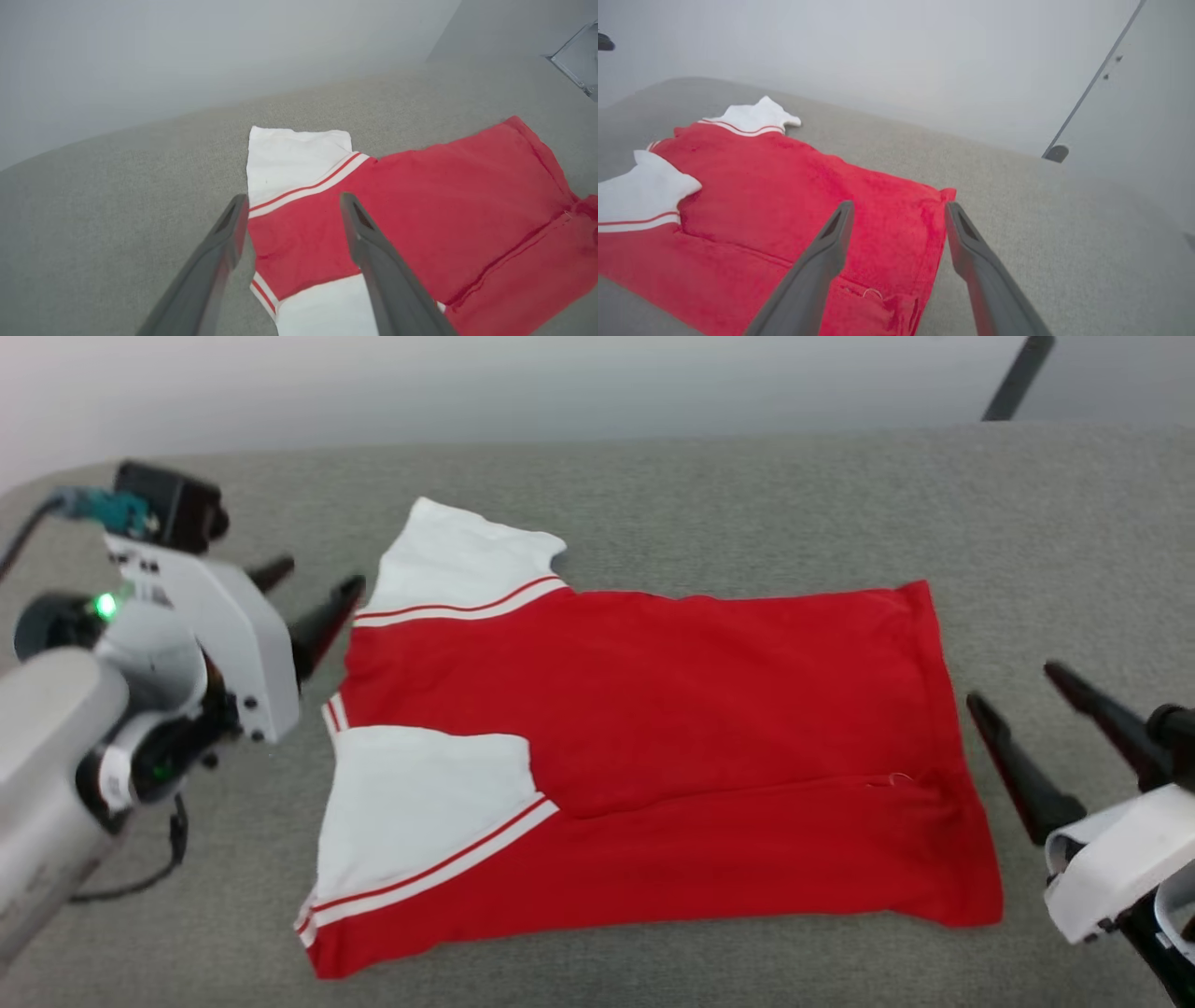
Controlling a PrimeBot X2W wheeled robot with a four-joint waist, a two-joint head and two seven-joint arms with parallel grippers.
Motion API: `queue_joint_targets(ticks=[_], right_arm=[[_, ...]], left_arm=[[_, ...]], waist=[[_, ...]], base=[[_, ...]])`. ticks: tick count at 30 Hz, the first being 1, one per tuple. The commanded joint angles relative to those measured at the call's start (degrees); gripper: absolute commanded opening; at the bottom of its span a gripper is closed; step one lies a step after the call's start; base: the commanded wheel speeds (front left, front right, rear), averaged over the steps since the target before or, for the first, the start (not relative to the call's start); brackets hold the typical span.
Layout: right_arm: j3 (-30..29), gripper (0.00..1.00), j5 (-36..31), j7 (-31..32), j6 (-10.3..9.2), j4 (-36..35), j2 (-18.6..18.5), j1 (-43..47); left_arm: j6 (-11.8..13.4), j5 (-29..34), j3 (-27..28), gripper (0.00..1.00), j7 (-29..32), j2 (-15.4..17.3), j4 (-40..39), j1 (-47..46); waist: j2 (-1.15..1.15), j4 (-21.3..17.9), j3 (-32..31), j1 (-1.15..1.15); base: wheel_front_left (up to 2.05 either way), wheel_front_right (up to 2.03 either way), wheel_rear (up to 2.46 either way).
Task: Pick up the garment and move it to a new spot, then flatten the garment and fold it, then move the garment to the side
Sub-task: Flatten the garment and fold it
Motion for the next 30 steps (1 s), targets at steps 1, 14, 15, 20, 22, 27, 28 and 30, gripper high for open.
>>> queue_joint_targets(ticks=[1,14,15,20,22,27,28,30], right_arm=[[0.39,1.0,-1.46,-3.22,-0.06,0.41,0.16,-0.99],[1.64,1.0,-7.12,-21.29,-0.06,3.55,4.63,-4.72],[1.66,1.0,-7.14,-21.97,-0.06,3.83,5.0,-4.96],[2.39,1.0,-6.97,-24.0,-0.06,4.91,6.37,-5.76],[2.71,1.0,-6.77,-24.69,-0.06,5.03,6.76,-6.35],[3.61,1.0,-6.71,-26.53,-0.06,5.18,7.61,-7.09],[3.83,1.0,-6.74,-26.75,-0.06,5.23,7.73,-7.32],[4.17,1.0,-6.54,-27.2,-0.06,5.6,8.0,-7.48]], left_arm=[[-1.04,1.12,0.25,1.0,-0.99,-0.57,0.96,-1.46],[-7.34,5.06,1.21,1.0,-0.6,-2.45,11.96,-11.36],[-7.81,5.11,1.14,1.0,0.21,-2.55,13.17,-12.16],[-10.14,6.35,0.17,1.0,5.6,-1.71,18.2,-17.03],[-10.89,6.06,0.12,1.0,7.94,-1.38,20.13,-18.89],[-12.12,6.46,-0.47,1.0,13.96,-0.63,24.16,-23.46],[-12.18,6.03,-0.52,1.0,15.21,-0.63,25.12,-24.02],[-12.21,5.63,-0.81,1.0,17.66,-0.88,26.73,-24.99]], waist=[[0.0,-1.96,1.35,0.0],[0.0,-9.82,9.53,0.0],[0.0,-10.33,10.3,0.0],[0.0,-12.87,14.81,0.0],[0.0,-13.78,16.58,0.0],[0.0,-15.31,20.44,0.0],[0.0,-15.53,21.0,0.0],[0.0,-15.77,21.81,0.0]], base=[[0.0,0.0,0.0],[0.0,0.0,0.0],[0.0,0.0,0.0],[0.0,0.0,0.0],[0.0,0.0,0.0],[0.0,0.0,0.0],[0.0,0.0,0.0],[0.0,0.0,0.0]])
